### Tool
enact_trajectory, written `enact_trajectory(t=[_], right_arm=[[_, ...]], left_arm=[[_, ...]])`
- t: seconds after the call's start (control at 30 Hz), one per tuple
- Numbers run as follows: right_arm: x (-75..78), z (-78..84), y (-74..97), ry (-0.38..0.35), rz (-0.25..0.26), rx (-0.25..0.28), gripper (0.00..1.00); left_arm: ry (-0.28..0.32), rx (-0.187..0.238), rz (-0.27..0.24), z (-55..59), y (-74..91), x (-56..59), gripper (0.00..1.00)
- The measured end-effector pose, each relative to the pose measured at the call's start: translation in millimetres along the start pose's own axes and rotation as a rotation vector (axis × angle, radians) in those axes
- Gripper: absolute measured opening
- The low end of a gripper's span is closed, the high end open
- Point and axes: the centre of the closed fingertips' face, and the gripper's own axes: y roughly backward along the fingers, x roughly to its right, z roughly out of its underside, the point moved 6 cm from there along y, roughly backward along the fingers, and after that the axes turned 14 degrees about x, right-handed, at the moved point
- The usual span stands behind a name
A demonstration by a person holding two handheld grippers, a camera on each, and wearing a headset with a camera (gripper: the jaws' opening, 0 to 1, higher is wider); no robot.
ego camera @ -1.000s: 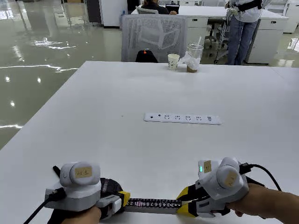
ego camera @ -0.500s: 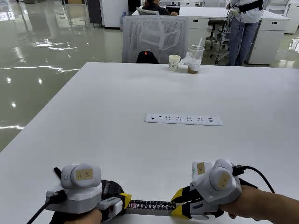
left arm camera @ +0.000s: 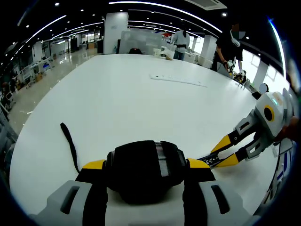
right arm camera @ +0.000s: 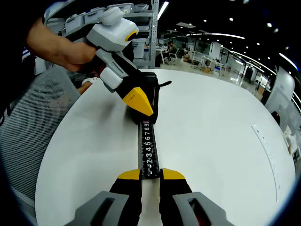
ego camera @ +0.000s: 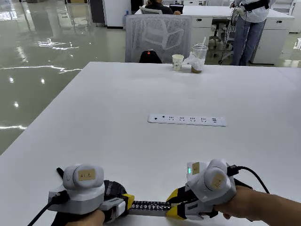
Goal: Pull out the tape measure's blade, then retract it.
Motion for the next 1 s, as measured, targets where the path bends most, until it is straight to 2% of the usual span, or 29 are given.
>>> enact_trajectory(t=[1.0], right_arm=[[-1.2,-18.5,-33.6,0.008,-0.020,0.042,0.10]], left_arm=[[0.012,-0.002,0.005,0.6,-0.6,0.3,0.60]])
